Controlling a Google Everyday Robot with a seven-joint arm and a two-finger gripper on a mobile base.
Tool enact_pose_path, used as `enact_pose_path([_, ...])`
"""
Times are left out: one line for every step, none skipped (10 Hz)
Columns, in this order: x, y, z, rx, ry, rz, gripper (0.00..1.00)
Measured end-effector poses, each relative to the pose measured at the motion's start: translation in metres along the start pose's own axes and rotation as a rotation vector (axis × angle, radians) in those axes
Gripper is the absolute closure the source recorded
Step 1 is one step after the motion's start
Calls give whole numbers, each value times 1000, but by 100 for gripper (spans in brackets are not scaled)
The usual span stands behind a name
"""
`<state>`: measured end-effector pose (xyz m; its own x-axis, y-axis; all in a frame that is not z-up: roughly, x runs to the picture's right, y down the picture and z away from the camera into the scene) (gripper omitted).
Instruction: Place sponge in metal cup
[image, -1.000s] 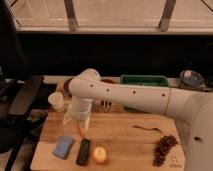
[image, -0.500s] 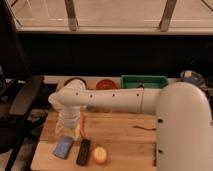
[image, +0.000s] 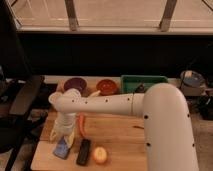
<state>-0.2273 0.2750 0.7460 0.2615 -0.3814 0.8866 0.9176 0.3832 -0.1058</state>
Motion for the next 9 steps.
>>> enact_pose_path([0,0,10,0,-18,3,35])
enact_pose_path([-1,0,16,-2,-30,5,35])
enact_pose_path([0,4,23,-7,-46,17,35])
enact_pose_path([0,6,25,-9,-51,22,36])
enact_pose_path([0,9,25,-13,-52,27,41])
enact_pose_path([1,14,21,-19,-40,36,53])
enact_pose_path([3,18,8,-18,-9,44,65])
enact_pose_path([5,19,-5,-13,14,49,73])
enact_pose_path([9,23,-20,-13,40,55,81])
